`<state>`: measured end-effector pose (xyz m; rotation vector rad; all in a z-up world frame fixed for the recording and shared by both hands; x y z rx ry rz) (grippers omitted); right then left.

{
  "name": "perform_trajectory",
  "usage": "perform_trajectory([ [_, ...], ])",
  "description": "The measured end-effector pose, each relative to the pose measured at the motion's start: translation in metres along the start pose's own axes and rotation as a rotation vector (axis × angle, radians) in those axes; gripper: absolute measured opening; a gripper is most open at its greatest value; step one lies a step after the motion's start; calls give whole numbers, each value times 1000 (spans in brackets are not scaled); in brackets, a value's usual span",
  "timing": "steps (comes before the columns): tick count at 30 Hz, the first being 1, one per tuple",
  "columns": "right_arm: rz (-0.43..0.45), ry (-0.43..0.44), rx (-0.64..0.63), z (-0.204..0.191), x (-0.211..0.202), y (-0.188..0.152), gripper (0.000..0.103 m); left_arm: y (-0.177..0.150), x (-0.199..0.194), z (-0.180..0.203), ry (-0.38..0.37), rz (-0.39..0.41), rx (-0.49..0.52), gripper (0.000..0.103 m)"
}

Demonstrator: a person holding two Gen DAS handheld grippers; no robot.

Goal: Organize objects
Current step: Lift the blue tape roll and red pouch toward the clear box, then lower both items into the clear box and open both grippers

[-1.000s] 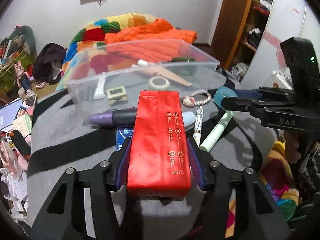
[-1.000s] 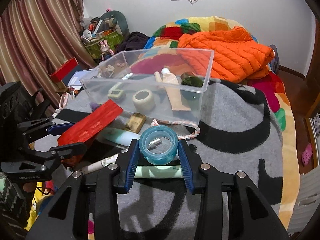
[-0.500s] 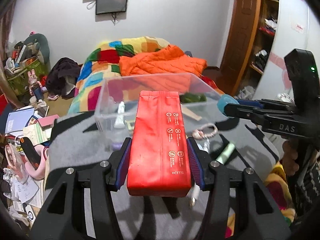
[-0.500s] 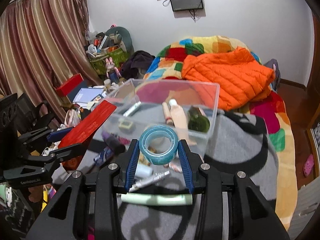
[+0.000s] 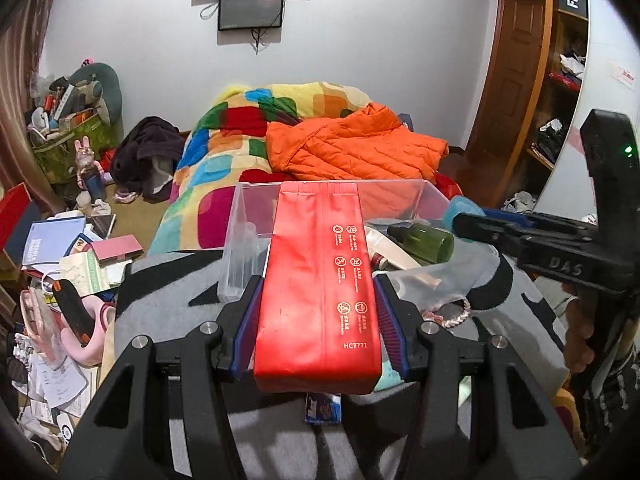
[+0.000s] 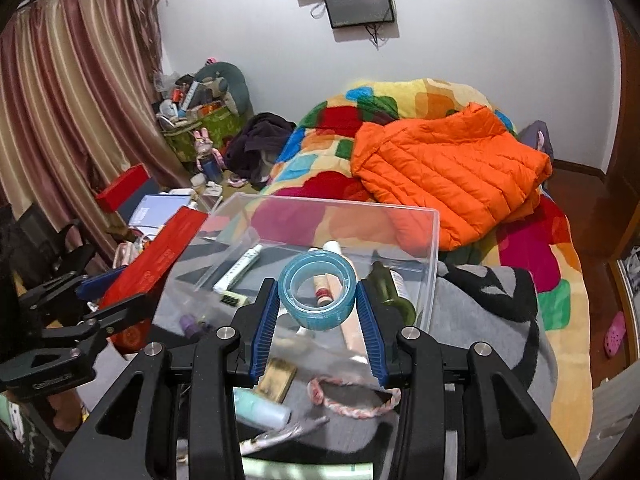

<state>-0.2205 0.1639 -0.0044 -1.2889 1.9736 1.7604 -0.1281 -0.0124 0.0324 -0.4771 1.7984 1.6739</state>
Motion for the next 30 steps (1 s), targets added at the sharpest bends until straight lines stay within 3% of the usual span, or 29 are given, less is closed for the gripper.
perform_trajectory([
  [10,-84,-45,-17,1,44,2,36,20,46,3,-62,-105,20,53],
  [15,-122,-52,-31,-1,58,-2,36,25,55,5,-93,-121,22,54],
  [30,-112,-54,-38,-3,45,-2,43,26,55,5,-75,-127,14,57],
])
Point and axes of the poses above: each gripper's, at about its wrist camera, not at the fingertips, and x roughly the way its jaws point, z to its right, y to its top, the point moved 1 cm from there along x, roughly the way its jaws point, and after that the axes turned 6 degrees about x, right-handed, at the moved point
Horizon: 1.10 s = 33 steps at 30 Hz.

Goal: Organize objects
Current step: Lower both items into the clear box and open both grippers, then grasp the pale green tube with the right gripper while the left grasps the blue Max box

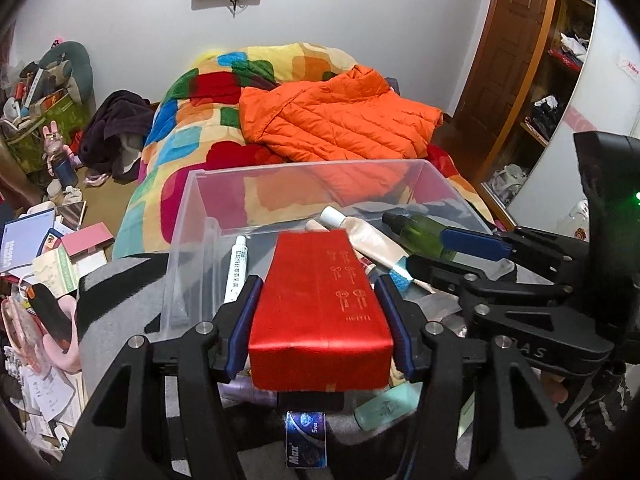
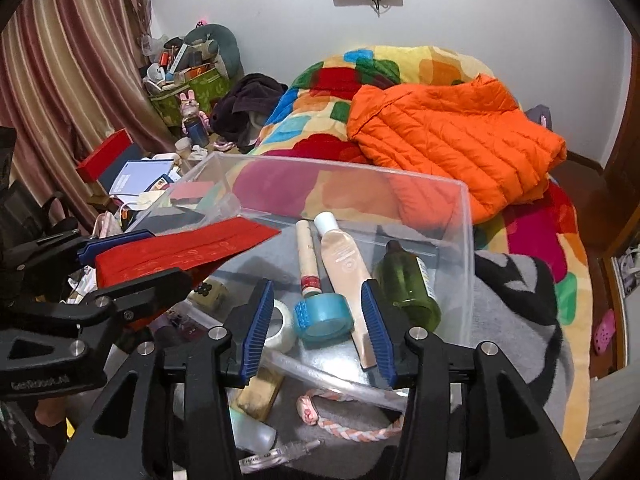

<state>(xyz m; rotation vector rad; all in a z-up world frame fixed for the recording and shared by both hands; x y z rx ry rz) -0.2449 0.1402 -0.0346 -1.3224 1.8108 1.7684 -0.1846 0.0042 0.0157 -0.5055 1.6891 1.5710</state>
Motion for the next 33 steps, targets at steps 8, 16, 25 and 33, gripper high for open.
perform_trajectory([
  [8,48,1,-8,-2,-26,-5,48,1,-23,-9,27,56,-13,63],
  [16,78,-4,1,0,-54,-30,57,-23,-47,-6,79,75,15,72],
  [25,-3,39,-38,9,-63,-77,68,-72,-28,3,51,-55,49,76],
  [33,-72,27,-247,-3,-59,-114,75,-106,-9,0,57,-157,17,76],
])
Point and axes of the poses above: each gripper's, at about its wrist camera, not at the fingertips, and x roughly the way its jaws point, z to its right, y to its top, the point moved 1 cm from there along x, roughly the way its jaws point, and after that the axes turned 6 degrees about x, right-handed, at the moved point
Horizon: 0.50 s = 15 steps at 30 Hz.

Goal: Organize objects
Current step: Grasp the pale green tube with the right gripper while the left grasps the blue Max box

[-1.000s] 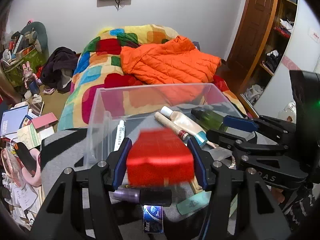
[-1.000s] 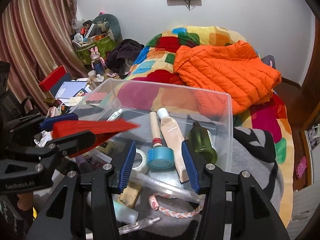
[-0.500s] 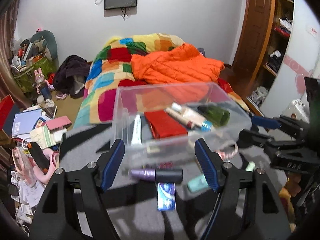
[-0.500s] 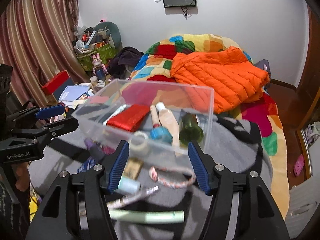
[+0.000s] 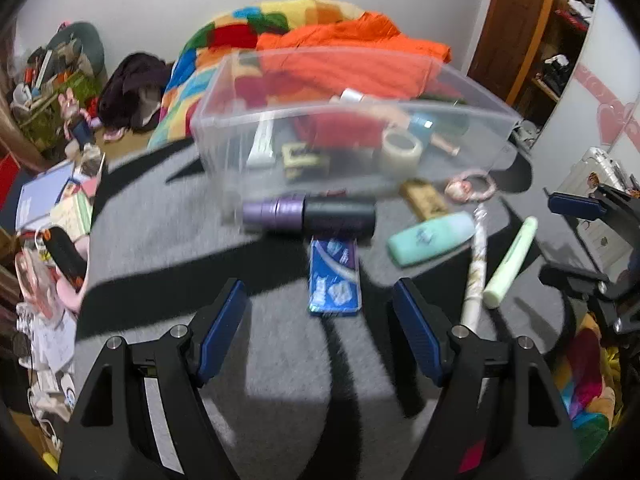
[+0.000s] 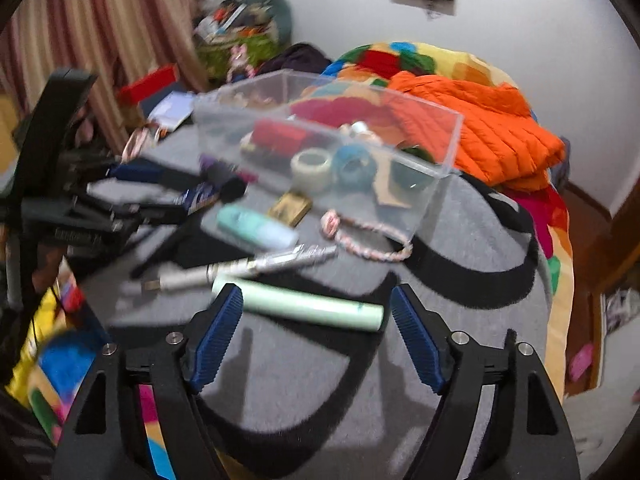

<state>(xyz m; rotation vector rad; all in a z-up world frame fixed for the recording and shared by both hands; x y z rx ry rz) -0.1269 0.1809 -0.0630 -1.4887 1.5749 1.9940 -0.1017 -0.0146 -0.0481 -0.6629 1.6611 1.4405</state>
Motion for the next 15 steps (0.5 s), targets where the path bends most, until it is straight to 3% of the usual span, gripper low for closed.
perform_trajectory([
  [8,-78,-5,-77,1,32,3,74,0,12,-1,23,-22,-18,73],
  [11,-102,21,-102,1,38,6,58,3,14,3,41,-18,-5,62],
  [13,-120,63,-101,2,39,7,44,6,14,4,40,-12,-6,48],
  [15,-126,85,-99,1,36,5,37,7,13,3,43,-6,-11,34],
])
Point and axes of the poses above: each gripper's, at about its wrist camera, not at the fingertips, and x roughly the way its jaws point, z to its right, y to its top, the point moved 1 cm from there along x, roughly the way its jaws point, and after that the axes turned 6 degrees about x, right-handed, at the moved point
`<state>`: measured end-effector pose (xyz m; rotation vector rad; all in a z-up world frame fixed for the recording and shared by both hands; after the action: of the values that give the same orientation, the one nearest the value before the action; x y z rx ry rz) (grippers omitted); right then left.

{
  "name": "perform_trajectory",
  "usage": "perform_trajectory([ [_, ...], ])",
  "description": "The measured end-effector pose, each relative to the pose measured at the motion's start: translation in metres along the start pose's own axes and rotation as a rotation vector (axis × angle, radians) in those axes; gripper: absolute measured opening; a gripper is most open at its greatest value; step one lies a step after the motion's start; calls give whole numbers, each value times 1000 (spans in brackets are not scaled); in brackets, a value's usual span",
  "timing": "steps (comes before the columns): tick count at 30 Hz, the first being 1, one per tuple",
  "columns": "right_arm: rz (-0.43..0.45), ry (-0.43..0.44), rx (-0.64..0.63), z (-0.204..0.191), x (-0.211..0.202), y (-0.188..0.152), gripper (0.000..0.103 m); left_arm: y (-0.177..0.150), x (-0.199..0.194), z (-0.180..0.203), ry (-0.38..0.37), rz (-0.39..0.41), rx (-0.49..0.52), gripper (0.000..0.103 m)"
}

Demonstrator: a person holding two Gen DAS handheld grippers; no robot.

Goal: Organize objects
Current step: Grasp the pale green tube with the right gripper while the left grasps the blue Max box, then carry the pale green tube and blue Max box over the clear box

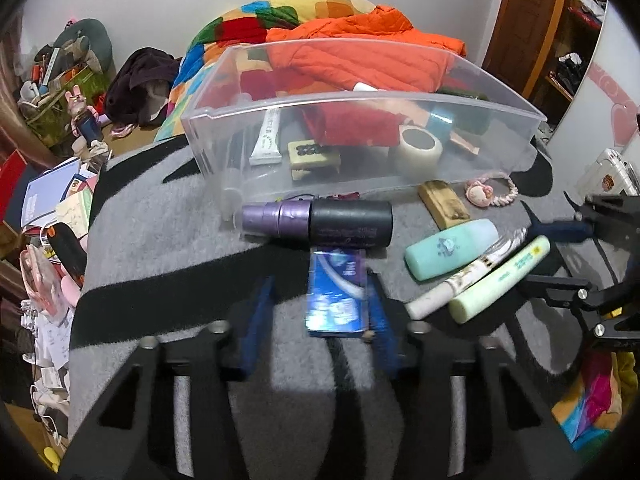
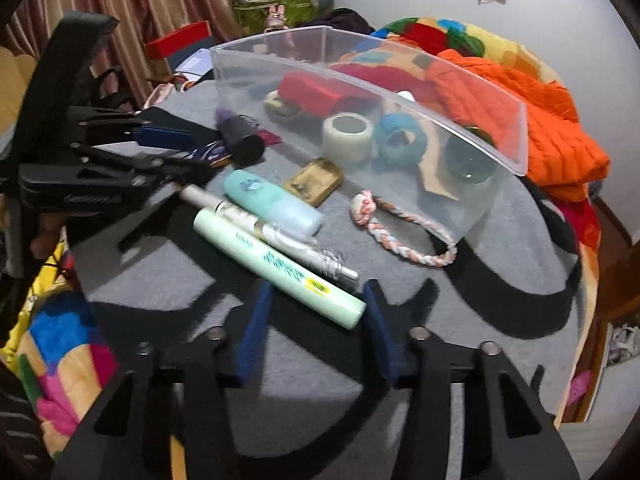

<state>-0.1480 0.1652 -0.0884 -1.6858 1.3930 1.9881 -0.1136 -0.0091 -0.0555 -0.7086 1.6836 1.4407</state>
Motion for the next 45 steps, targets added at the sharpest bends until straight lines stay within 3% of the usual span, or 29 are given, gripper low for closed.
perform_trajectory([
  [1,2,7,3,-1,-2,-2,34,0,-1,-1,2,3,-4,27],
  [7,8,41,57,1,-17,-23,23,-12,-10,-11,7,15,-30,27],
  [16,-8,71,198,12,-41,-57,21,-43,-34,-5,-40,27,1,27],
  [21,-7,119,166,1,-37,-49,24,-46,-38,18,-46,37,70,28],
  [24,4,104,147,-6,-26,-38,24,-44,-36,24,-29,42,83,28],
  [29,46,58,131,-15,-15,-26,24,-43,-33,20,-34,53,62,28],
  [33,64,56,133,-22,-16,-25,14,-42,-35,20,-24,62,51,27],
  [36,89,50,132,-27,-21,-23,14,-41,-38,20,-20,77,43,27],
  [45,209,65,179,-22,-52,0,14,-17,-63,13,-30,183,2,27],
])
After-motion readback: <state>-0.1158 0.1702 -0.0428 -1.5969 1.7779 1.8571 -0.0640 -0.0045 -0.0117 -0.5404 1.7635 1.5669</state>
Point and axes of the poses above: each gripper's, at about its wrist camera, not at the fingertips, and x roughly the way its jaws point, z to its right, y to its top, the point moved 1 cm from there along x, roughly the way its jaws point, and after that the axes turned 6 degrees about x, right-handed, at the moved point
